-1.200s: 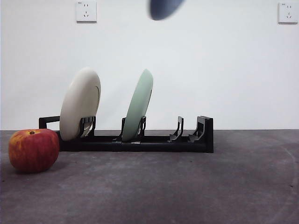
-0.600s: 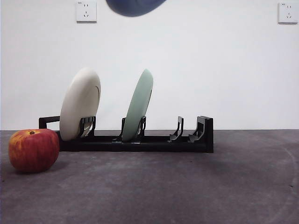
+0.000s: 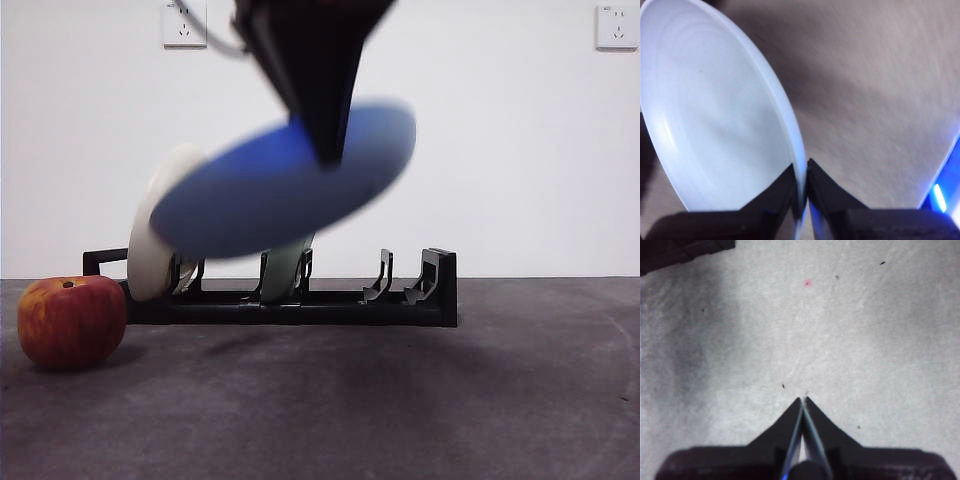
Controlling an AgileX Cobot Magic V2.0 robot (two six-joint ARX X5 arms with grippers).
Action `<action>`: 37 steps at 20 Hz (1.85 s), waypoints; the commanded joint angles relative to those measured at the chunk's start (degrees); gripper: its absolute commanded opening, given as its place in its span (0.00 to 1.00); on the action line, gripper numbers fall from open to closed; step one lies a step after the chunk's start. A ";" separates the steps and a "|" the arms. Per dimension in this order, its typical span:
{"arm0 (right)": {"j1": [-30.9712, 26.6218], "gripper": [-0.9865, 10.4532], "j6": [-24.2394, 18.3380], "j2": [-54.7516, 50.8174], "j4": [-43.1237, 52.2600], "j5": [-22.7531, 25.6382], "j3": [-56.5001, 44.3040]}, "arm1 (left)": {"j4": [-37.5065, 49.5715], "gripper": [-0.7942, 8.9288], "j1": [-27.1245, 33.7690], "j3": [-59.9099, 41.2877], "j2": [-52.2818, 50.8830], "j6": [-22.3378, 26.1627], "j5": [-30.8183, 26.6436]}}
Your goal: Take the blue plate from the plate rack,put the plate on the table,take the apple from the table,put the apple in the plate
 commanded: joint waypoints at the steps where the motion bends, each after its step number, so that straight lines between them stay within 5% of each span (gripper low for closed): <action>1: 0.04 0.09 0.39 0.02 0.72 0.37 0.20 | 4.37 0.07 -0.24 -5.42 -0.26 -0.22 1.18; 9: 0.04 0.09 0.44 0.02 2.14 0.35 0.20 | 16.76 0.07 -0.11 -18.67 -0.11 4.35 6.25; 17: 0.04 0.09 0.39 0.02 1.57 0.33 0.20 | 17.77 0.08 0.31 -19.17 8.33 3.85 7.19; 20: 0.04 0.09 0.39 0.02 1.60 0.35 0.20 | 17.70 0.20 0.35 -18.99 8.26 2.73 6.54; 25: 0.04 0.09 0.35 0.02 1.68 0.31 0.20 | 14.69 0.32 0.50 -17.11 7.06 1.55 7.43; 31: 0.48 0.09 -0.44 0.02 2.16 -2.82 0.20 | 5.77 0.31 0.11 -8.04 -0.13 -2.97 8.11; 33: 3.13 0.17 -1.27 0.02 4.13 -7.54 0.22 | 0.98 0.31 0.11 -4.35 -4.57 -4.55 8.52; 37: 14.43 0.20 3.21 0.87 9.66 -6.60 0.72 | -6.05 0.30 0.15 2.12 -16.50 -7.63 8.41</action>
